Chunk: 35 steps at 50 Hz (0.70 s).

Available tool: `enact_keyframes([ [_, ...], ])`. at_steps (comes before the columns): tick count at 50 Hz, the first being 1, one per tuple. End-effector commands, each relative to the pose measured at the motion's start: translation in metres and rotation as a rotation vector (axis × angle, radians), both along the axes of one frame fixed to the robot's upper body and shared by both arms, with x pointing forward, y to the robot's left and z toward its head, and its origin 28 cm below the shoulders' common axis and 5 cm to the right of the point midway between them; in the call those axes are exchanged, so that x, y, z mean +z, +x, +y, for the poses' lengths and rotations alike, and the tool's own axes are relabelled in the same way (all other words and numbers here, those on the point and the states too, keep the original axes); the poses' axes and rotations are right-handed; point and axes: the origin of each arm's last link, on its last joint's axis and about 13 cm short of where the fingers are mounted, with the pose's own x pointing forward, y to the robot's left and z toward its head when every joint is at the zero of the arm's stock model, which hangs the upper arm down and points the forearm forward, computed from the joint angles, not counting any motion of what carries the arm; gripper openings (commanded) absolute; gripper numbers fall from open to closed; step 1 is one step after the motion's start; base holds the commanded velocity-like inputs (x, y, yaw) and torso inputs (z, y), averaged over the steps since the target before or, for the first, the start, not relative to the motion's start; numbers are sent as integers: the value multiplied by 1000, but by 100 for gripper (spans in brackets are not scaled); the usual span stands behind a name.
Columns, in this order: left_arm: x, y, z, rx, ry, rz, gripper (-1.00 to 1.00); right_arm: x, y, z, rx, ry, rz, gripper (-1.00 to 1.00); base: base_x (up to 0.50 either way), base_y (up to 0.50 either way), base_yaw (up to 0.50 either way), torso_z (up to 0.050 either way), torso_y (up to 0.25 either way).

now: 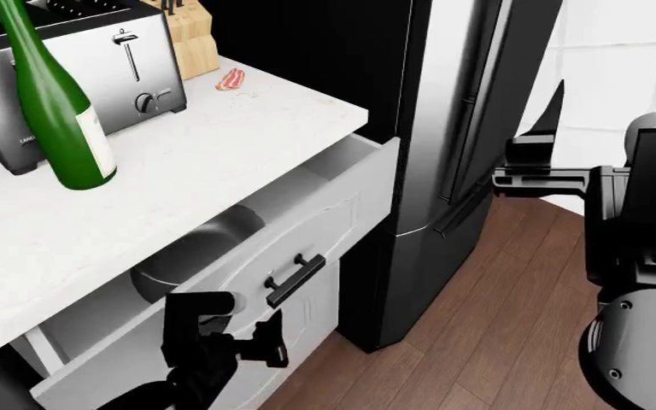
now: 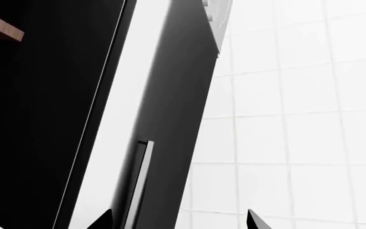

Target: Close the right drawer.

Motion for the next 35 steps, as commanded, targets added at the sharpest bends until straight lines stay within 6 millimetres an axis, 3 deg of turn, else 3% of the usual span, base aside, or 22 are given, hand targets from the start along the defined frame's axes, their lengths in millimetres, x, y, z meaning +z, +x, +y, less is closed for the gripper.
enact_keyframes([
  [1, -16, 12, 15, 88, 41, 43, 100, 2, -1, 0, 0, -2, -4, 100, 0, 0, 0, 0, 0],
  [22, -21, 25, 34, 207, 93, 26, 100, 2, 0, 1, 1, -7, -4, 100, 0, 0, 0, 0, 0],
  [35, -13, 28, 47, 285, 150, -28, 100, 2, 0, 1, -1, -5, -1, 100, 0, 0, 0, 0, 0],
])
